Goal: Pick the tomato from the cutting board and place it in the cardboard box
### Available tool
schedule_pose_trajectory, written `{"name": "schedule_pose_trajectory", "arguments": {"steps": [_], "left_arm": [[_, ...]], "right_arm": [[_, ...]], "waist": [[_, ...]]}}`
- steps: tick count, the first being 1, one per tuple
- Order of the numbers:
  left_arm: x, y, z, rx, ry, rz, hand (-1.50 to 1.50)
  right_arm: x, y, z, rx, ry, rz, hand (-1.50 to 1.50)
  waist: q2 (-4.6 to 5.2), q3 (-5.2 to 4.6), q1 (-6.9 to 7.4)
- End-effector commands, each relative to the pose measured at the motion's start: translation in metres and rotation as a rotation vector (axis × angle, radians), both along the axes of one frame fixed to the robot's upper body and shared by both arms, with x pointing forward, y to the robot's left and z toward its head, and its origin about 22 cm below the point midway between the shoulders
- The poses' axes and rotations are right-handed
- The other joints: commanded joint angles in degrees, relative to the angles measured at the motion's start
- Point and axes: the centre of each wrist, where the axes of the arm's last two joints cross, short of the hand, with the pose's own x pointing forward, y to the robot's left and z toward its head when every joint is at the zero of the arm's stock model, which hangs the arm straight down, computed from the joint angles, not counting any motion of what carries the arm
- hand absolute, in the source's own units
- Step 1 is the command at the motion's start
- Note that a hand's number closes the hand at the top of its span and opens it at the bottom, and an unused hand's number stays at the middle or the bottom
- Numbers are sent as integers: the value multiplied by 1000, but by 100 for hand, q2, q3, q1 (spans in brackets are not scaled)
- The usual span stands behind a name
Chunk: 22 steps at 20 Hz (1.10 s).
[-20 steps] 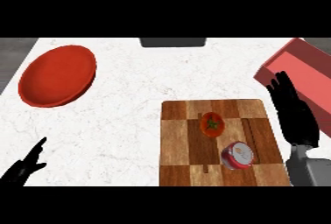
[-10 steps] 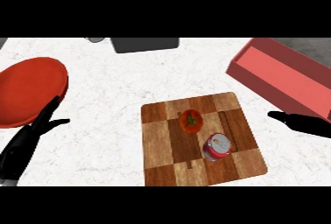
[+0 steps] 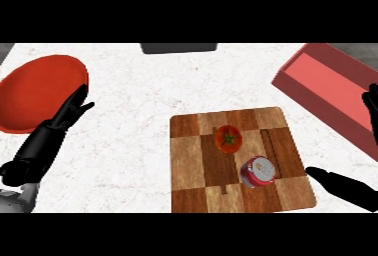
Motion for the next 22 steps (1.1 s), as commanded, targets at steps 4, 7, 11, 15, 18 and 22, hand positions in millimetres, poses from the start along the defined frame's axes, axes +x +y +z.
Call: {"name": "schedule_pose_trajectory", "arguments": {"steps": [4,7,11,15,18,22], "left_arm": [[8,-13,-9,-26,-14,-71,0],[18,-20,-1,-19,-30,-105,0],[24,-17,3,-12,-32,-113,0],[27,-17,-1,-4,-25,-123,0],[27,-16,-9,-13,-33,-107,0],[41,-24,-4,-13,-27,-103,0]], "right_arm": [[-30,35,4,-309,279,-107,-150],[-38,62,18,-371,348,-132,-150],[-45,96,16,-466,446,-201,-150],[-32,144,15,-507,528,-249,-150],[-32,178,19,-496,572,-274,-150],[-14,203,24,-466,619,-289,-150]], "waist": [[70,-17,284],[83,-19,385],[75,-5,475],[89,5,563],[67,12,518],[74,23,421]]}}
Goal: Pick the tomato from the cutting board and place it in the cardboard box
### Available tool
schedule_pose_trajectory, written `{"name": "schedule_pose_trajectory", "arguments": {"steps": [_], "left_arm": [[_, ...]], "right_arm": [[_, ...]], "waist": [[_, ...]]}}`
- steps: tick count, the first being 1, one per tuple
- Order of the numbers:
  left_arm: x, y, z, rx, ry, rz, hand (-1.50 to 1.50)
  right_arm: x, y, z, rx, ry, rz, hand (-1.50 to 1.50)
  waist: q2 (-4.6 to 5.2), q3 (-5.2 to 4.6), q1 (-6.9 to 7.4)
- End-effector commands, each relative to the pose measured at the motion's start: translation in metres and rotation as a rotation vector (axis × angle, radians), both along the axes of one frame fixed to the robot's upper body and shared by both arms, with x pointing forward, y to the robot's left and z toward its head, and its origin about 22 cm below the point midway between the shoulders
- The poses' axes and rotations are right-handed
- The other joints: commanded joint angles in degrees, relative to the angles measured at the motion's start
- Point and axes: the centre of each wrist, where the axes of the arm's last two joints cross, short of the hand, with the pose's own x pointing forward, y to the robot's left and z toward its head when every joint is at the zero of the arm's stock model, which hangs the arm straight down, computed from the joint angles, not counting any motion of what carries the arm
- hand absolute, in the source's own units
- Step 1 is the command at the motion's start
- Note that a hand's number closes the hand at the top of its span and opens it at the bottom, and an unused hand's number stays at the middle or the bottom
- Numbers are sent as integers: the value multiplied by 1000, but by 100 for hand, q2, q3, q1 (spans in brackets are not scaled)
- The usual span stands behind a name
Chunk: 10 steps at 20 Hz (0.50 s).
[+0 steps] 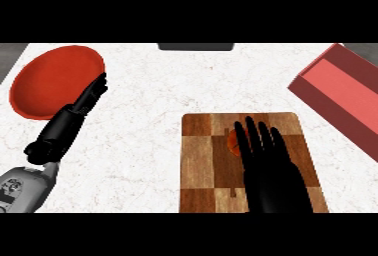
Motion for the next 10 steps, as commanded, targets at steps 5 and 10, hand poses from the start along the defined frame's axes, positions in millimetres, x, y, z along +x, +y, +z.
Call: {"name": "schedule_pose_trajectory", "arguments": {"steps": [5,10], "left_arm": [[-12,0,-15,5,5,17,0],[-8,-11,-19,-8,7,6,0]], "right_arm": [[19,47,-11,-73,111,-153,-150],[27,55,-22,-142,71,-198,-150]], "waist": [[-17,18,-15],[-16,20,-25]]}}
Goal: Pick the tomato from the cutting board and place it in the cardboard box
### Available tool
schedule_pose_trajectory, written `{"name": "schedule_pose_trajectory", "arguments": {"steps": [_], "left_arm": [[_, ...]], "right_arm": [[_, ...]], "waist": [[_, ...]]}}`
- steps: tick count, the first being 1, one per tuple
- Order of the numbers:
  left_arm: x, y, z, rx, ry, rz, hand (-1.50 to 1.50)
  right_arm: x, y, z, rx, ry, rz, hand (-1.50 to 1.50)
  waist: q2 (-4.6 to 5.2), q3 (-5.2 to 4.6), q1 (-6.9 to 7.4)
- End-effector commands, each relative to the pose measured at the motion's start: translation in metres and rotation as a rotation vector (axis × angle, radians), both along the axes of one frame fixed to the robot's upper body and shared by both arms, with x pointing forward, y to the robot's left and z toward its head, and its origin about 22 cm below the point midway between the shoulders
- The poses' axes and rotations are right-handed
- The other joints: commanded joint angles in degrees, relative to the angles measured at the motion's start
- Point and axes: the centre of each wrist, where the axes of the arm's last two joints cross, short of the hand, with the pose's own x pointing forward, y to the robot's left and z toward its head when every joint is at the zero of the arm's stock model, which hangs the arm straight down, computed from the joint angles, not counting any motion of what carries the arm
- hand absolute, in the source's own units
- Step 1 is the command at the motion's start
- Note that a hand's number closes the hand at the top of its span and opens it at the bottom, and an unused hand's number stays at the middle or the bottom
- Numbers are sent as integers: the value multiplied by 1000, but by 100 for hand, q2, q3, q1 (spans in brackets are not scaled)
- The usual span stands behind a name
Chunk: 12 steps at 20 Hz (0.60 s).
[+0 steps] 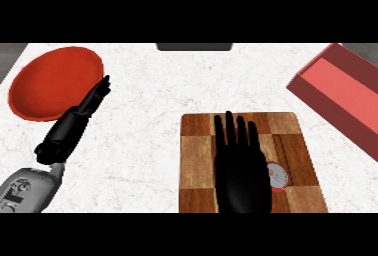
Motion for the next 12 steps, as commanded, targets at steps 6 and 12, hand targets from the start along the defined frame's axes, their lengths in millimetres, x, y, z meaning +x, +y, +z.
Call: {"name": "schedule_pose_trajectory", "arguments": {"steps": [6,12], "left_arm": [[-3,2,-3,2,-4,-15,0],[-14,2,8,-13,-1,-23,0]], "right_arm": [[21,14,-19,-117,50,-161,-150],[34,9,-45,-135,67,-208,-150]], "waist": [[2,6,10],[-4,9,39]]}}
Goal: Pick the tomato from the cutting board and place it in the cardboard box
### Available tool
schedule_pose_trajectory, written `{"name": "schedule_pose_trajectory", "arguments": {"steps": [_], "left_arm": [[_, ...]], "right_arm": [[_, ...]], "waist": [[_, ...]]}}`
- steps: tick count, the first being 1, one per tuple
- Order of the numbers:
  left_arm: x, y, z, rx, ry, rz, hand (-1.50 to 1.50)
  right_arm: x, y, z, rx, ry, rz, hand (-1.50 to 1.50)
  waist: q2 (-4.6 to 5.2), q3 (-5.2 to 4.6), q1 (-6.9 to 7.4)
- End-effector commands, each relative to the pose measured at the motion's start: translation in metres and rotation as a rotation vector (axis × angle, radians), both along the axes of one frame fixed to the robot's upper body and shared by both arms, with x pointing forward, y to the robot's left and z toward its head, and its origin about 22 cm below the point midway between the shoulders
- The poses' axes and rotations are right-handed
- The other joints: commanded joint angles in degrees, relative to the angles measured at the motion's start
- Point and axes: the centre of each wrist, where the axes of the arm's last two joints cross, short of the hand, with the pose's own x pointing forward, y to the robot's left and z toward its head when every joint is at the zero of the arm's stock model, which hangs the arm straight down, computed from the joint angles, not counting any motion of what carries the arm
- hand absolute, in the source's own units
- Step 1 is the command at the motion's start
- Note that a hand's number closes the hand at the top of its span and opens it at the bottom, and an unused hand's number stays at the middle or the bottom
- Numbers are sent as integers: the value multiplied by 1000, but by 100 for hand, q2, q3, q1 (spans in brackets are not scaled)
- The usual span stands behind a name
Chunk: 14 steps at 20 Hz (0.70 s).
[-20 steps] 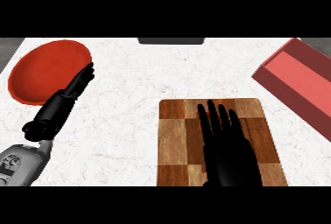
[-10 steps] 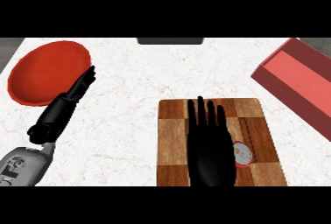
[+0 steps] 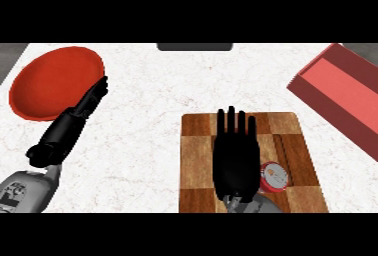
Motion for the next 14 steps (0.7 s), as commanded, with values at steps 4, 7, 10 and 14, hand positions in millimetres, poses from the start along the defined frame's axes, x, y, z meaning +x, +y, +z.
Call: {"name": "schedule_pose_trajectory", "arguments": {"steps": [4,7,10,14], "left_arm": [[0,14,8,13,-17,9,0],[6,7,-5,-2,10,-1,0],[6,10,7,-7,0,5,0],[0,-4,-2,7,3,8,0]], "right_arm": [[19,0,4,-33,2,-123,-150],[-1,0,-17,-20,26,-95,-150],[18,-14,-21,-6,30,-93,-150],[32,-14,-25,-22,49,-105,-150]], "waist": [[3,1,1],[3,1,-32],[2,2,-26],[2,2,-17]]}}
